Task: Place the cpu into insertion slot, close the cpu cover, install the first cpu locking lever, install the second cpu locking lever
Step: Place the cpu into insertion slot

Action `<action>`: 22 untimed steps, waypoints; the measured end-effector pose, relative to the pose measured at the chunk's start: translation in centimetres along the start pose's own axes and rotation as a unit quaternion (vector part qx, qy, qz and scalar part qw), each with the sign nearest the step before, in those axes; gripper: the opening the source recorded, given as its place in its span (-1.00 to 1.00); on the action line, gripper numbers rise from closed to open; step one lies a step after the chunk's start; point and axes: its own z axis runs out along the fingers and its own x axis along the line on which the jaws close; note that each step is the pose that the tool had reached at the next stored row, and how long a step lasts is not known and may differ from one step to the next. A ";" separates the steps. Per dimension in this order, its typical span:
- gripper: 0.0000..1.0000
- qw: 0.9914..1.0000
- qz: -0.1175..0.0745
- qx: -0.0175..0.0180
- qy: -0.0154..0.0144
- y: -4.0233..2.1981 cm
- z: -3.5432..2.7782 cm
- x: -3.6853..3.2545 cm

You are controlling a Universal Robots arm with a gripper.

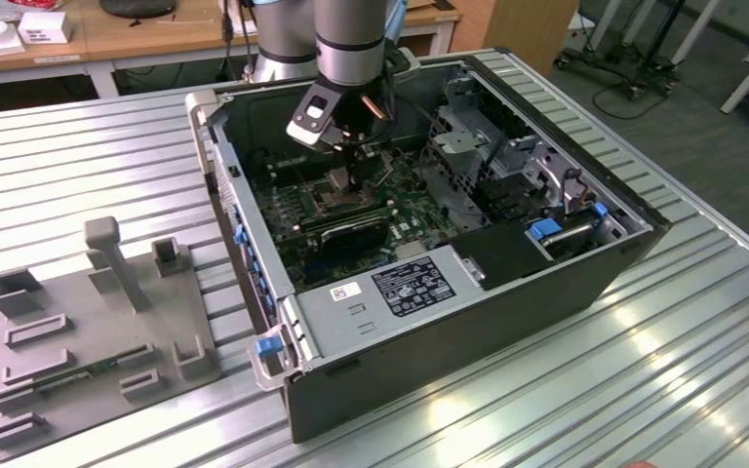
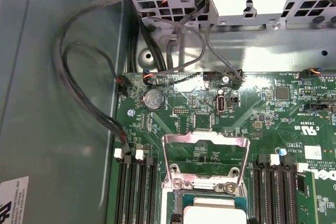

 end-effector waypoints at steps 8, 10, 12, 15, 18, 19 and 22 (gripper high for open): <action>0.08 1.000 0.000 0.007 0.000 0.00 0.03 0.00; 0.08 1.000 0.000 0.007 0.000 -0.01 0.07 0.00; 0.08 1.000 -0.001 0.007 0.000 -0.08 0.16 0.00; 0.08 1.000 -0.004 0.007 0.001 -0.18 0.38 0.00; 0.08 1.000 -0.005 0.007 0.001 -0.27 0.57 -0.01; 0.08 1.000 -0.005 0.007 0.001 -0.31 0.62 -0.01; 0.08 1.000 -0.005 0.007 0.001 -0.39 0.70 -0.01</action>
